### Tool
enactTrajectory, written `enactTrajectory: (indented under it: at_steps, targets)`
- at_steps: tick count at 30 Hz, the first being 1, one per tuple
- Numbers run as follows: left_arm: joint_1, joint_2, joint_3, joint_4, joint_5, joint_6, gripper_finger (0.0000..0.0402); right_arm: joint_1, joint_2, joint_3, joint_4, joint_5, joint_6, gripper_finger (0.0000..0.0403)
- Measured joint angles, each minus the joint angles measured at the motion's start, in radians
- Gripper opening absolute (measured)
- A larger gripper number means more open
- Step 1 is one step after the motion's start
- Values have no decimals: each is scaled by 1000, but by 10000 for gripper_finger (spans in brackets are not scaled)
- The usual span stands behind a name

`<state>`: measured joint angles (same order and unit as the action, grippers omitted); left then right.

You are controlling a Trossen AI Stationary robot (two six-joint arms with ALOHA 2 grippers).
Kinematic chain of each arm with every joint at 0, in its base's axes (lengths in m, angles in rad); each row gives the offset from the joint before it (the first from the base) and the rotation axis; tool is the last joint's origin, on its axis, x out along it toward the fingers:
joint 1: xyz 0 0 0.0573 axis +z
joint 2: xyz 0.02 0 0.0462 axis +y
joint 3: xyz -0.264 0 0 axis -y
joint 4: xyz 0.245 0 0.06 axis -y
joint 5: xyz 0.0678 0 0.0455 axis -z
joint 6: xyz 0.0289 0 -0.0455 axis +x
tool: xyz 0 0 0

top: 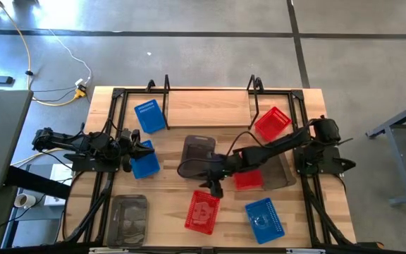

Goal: Stack baskets on shelf by color
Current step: Put the middle black bin on the shelf

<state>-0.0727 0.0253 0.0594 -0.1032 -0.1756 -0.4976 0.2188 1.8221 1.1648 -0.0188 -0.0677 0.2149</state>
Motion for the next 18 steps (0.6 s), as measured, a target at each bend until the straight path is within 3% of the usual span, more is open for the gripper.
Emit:
enactTrajectory:
  at_steps: [8, 18]
  targets:
    - [0, 0, 0, 0, 0, 2, 0, -19, 32, 142, -175, 7, -70, 197]
    - [0, 15, 0, 2, 3, 2, 0, -19, 107, 165, -234, -14, -76, 197]
